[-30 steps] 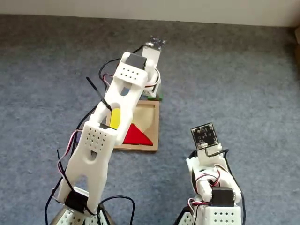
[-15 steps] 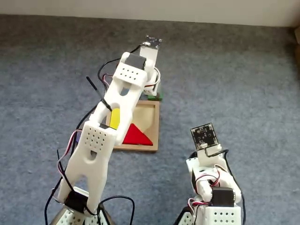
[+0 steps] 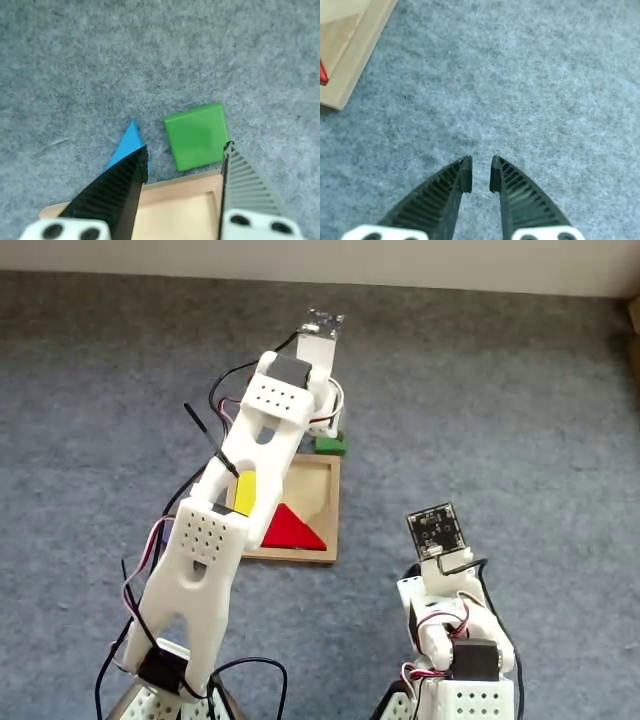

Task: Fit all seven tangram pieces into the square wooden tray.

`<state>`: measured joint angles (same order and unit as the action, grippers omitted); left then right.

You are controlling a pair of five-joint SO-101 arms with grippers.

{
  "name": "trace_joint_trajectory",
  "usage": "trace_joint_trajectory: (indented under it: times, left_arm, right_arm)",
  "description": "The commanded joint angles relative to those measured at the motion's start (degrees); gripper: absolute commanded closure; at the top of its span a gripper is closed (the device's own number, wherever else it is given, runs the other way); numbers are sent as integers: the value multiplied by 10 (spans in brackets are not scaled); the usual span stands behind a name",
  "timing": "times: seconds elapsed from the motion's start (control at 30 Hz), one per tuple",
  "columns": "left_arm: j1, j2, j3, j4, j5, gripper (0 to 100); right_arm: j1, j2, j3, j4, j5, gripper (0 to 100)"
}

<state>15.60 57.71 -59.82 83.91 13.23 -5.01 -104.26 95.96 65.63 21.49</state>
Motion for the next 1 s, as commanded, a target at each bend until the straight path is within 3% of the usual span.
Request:
trace_joint_trajectory:
  times: [0.0, 0.97]
  left_arm:
    - [4, -6, -22, -9, 10, 755]
    - [21, 71, -22, -113, 6, 764]
  right_arm:
    - [10, -9, 66, 0, 7, 922]
    - [9, -9, 65, 1, 7, 922]
